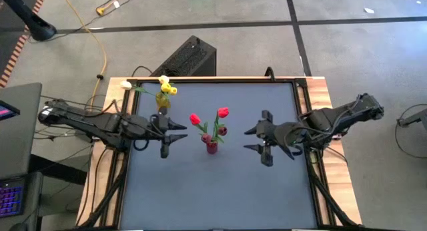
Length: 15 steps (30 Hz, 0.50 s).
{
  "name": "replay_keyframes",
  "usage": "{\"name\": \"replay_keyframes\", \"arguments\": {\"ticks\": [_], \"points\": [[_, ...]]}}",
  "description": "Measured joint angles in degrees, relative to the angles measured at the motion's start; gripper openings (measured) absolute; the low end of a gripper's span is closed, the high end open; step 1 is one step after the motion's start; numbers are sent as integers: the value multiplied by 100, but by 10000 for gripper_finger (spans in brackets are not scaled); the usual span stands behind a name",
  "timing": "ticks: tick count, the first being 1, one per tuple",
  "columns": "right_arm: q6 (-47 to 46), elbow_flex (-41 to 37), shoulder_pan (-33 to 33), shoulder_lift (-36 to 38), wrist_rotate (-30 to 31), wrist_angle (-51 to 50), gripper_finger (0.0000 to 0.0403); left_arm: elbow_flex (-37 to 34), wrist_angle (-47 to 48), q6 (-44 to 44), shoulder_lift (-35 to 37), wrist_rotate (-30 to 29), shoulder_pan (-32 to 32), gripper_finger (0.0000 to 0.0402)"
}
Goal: Sort flowers into vase by color
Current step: Return to Home Position
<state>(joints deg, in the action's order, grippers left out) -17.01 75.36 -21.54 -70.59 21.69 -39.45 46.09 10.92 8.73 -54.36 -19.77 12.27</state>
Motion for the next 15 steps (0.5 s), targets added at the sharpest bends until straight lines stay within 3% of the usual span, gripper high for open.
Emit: {"name": "replay_keyframes", "arguments": {"ticks": [8, 15], "points": [[37, -606, 0, 667, 487, 17, 245, 0, 10, -57, 529, -40, -11, 119], [42, -1798, 36, 1578, 713, 1352, 220, 0, -33, -95, 604, -23, -11, 119]]}}
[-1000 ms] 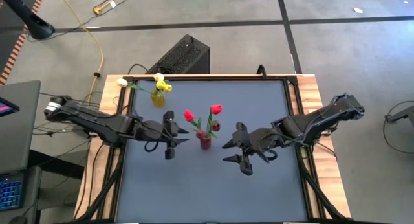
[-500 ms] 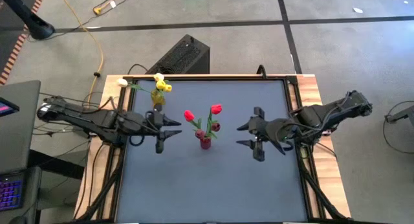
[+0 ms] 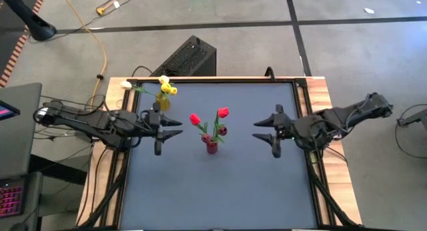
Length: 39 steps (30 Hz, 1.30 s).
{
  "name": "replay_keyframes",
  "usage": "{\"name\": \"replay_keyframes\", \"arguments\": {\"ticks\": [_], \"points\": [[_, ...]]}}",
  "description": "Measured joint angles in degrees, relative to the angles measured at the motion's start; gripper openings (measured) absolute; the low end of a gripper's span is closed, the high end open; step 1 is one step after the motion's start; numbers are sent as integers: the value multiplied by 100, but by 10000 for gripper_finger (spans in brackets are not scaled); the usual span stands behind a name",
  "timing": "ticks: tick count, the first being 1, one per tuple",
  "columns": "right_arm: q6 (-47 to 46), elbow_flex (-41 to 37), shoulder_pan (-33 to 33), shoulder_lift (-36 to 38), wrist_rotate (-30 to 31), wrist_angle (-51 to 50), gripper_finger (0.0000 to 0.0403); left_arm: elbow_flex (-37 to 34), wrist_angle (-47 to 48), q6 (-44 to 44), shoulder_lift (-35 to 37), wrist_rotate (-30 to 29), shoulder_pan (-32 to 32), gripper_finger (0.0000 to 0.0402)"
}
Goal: Sort flowers into vase by color
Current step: Return to Home Position
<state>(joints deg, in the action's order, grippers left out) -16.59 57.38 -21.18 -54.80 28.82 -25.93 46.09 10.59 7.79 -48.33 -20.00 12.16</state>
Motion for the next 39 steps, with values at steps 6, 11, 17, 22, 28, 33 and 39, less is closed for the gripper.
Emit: {"name": "replay_keyframes", "arguments": {"ticks": [6, 11, 17, 22, 28, 33, 39], "points": [[54, -1058, 120, 696, -17, 971, 198, -184, -271, -8, 144, 22, 0, 119], [44, -1867, 263, 1233, -22, 1773, 173, -869, -1122, 87, 625, 16, -1, 119], [60, -2847, 452, 1578, -39, 3310, 142, -1632, -1858, 355, 1236, 16, -2, 119], [6, -3518, 661, 1619, -263, 4176, 121, -2182, -2414, 385, 1653, -29, -7, 119], [-182, -3829, 866, 1628, -855, 4203, 91, -2633, -2550, 504, 2031, -207, -7, 119], [-95, -3863, 948, 2016, -958, 3300, 31, -2881, -2351, 648, 2540, -293, -7, 119], [-152, -3884, 1215, 2943, -948, 2223, 24, -3255, -2070, 898, 3169, -536, -7, 119]]}}
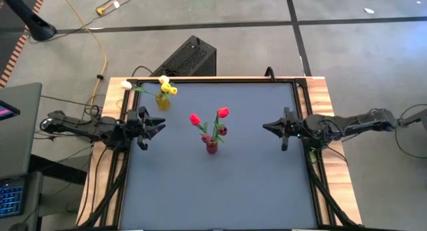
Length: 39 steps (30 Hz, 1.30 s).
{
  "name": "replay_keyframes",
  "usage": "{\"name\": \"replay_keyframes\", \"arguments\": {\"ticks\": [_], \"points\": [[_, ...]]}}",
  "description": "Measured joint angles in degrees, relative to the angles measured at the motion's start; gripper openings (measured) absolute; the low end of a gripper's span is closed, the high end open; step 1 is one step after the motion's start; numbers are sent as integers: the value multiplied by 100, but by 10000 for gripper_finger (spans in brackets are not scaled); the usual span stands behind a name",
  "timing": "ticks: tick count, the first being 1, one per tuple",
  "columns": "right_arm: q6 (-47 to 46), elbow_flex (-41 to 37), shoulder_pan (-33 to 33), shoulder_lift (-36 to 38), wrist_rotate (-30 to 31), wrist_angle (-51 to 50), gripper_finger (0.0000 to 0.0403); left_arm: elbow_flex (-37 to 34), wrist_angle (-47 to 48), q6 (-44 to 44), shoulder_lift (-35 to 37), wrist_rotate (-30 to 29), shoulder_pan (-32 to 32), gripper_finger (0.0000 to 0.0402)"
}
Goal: Sort flowers into vase by color
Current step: Return to Home Position
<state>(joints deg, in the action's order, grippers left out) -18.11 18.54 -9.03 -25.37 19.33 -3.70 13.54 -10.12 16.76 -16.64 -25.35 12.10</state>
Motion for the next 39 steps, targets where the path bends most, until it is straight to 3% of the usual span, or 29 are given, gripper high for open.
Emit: {"name": "replay_keyframes", "arguments": {"ticks": [6, 11, 19, 24, 34, 39], "points": [[-24, -512, 343, 736, -43, 34, 17, -425, -137, 65, 438, -251, -7, 119], [-135, -989, 564, 1162, -422, 548, 18, -583, -183, 154, 597, -249, -76, 119], [-186, -1792, 899, 1358, -746, 1396, 18, -1005, -746, 239, 594, 54, -362, 119], [-256, -1805, 1128, 1340, -1187, 1450, 18, -1278, -1000, 566, 593, 342, -568, 119], [786, -1809, 1749, 1340, -1879, 1409, 18, -1296, -950, 183, 592, 388, -905, 119], [1486, -1811, 1765, 1339, -2004, 1215, 39, -1300, -682, 42, 590, 388, -909, 119]]}}
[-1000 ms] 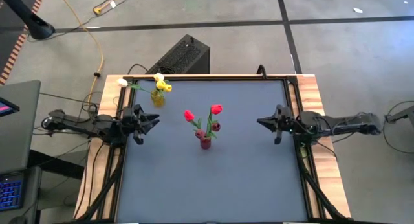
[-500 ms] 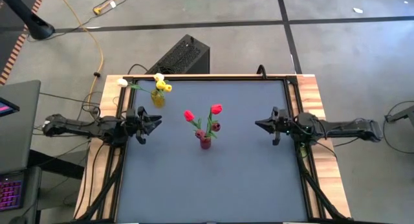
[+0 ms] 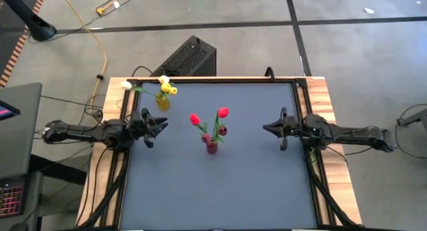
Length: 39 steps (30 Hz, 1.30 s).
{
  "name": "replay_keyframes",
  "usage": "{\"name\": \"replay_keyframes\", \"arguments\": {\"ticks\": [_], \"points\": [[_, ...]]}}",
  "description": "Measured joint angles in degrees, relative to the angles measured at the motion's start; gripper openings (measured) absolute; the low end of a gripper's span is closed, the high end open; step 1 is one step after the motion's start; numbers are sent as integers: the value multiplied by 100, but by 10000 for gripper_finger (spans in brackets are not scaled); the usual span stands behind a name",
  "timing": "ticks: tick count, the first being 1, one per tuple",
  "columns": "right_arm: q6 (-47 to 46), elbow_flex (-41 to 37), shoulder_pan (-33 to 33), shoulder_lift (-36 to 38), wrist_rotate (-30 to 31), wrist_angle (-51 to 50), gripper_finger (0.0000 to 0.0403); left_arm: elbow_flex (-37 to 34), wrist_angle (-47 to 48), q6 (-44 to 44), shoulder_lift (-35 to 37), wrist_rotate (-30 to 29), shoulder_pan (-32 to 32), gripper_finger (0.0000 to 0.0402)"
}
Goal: Sort flowers into vase by color
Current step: Return to Home Position
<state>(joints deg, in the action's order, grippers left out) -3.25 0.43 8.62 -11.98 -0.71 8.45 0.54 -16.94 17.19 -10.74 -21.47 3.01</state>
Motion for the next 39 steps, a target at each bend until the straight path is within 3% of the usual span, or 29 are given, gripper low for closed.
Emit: {"name": "replay_keyframes", "arguments": {"ticks": [8, 12, 39], "points": [[526, -3, 0, -1, 6, -662, 53, -2, 1200, -33, -3, -524, 0, 119], [531, -4, 0, -1, 20, -704, 54, -4, 1187, 323, -35, -608, 1, 119], [630, -11, 0, -1, 66, -750, 56, -11, 1190, -161, -37, -593, 0, 119]]}}
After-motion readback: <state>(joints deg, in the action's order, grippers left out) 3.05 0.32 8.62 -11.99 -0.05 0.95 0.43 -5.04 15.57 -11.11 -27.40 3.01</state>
